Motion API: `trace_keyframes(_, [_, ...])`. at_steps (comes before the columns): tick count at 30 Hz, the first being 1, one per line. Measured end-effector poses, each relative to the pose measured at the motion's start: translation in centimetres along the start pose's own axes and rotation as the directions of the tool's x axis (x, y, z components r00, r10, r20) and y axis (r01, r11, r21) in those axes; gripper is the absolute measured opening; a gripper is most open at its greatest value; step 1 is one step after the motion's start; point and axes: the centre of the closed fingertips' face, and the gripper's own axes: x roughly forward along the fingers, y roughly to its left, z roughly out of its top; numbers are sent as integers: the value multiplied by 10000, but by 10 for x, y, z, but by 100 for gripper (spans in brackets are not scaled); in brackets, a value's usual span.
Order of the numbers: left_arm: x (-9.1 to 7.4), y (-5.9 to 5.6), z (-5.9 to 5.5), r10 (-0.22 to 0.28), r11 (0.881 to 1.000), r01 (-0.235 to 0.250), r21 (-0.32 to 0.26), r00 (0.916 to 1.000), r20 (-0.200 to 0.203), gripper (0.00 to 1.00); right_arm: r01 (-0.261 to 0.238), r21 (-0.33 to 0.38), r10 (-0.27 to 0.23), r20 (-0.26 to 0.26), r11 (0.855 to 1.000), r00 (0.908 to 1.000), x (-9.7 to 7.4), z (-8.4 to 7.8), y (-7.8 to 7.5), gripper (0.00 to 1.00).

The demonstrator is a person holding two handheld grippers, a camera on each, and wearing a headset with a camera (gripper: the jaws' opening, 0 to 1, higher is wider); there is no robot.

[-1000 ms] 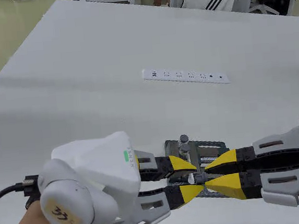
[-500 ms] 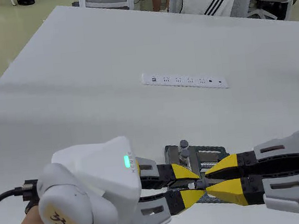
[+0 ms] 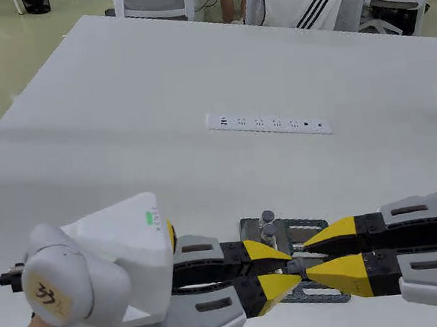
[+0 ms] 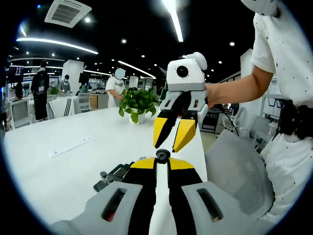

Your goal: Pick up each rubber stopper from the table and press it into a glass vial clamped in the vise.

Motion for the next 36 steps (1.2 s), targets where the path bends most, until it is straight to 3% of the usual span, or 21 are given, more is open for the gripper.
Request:
trace_keyframes(3, [-3, 2, 5, -44, 9995, 54, -302, 9994, 337, 4, -77, 8, 77, 36, 10000, 10000, -1, 4, 2, 9])
trace_keyframes(10, [-4, -3, 9, -348, 9982, 371, -463, 9982, 493, 4, -286, 96, 285, 98, 9995, 9995, 2, 9, 7, 8])
trace_keyframes(36, [-6, -13, 11, -863, 9930, 917, -739, 9936, 728, 4, -914, 514, 898, 329, 9945, 9954, 1, 14, 16, 5])
